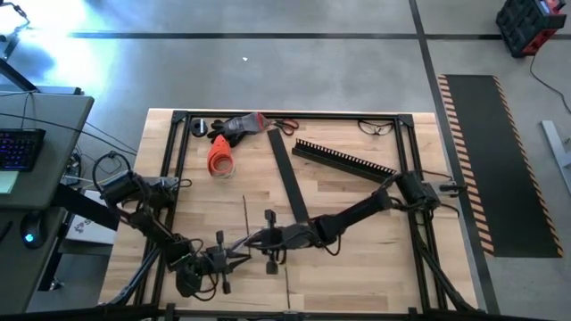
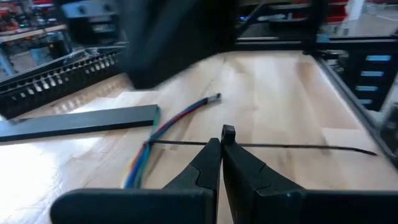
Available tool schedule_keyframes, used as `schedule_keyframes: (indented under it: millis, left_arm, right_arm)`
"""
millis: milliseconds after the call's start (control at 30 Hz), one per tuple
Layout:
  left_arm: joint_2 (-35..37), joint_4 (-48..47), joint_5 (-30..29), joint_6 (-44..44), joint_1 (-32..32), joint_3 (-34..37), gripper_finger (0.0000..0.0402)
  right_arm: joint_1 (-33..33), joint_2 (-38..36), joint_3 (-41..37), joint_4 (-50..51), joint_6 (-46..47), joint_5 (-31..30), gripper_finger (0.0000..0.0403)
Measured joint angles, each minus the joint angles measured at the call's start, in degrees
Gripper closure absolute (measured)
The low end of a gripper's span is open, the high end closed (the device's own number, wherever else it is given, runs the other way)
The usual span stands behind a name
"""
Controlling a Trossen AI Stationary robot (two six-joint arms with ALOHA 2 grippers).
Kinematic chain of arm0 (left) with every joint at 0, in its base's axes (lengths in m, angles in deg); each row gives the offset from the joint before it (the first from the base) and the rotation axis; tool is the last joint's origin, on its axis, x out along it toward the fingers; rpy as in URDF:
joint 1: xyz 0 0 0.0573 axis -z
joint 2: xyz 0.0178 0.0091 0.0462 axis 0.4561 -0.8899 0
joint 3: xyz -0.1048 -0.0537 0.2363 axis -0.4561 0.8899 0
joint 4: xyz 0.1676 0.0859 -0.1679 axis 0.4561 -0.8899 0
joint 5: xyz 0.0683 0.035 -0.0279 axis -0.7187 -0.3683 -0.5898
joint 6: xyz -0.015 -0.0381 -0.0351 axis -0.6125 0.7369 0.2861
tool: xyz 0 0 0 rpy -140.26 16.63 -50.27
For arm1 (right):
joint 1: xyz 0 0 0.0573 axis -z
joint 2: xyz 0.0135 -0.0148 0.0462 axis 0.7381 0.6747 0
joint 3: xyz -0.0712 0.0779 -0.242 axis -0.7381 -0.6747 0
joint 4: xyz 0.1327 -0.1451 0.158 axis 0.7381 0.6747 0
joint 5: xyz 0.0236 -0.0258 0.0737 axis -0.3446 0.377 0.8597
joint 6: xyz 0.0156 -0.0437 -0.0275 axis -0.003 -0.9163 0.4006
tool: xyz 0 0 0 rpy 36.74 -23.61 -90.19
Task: Ziptie cables
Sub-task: Wrap the black zip tie on the cables
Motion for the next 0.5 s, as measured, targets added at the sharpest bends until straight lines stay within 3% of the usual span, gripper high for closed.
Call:
schedule_keyframes:
  millis: [100,200,500]
  left_arm:
    - [0.0,0.0,-0.3,0.0,1.9,0.0,0.0401]
    - [0.0,0.1,-0.1,0.4,3.4,0.0,0.0401]
    - [0.0,0.0,2.0,2.1,4.4,0.0,0.0401]
  right_arm:
    - [1.4,0.0,0.0,2.5,2.3,-2.3,0.0385]
    - [4.5,0.0,0.0,6.7,5.8,0.6,0.0356]
    - [13.9,4.2,0.0,9.7,14.4,4.4,0.0199]
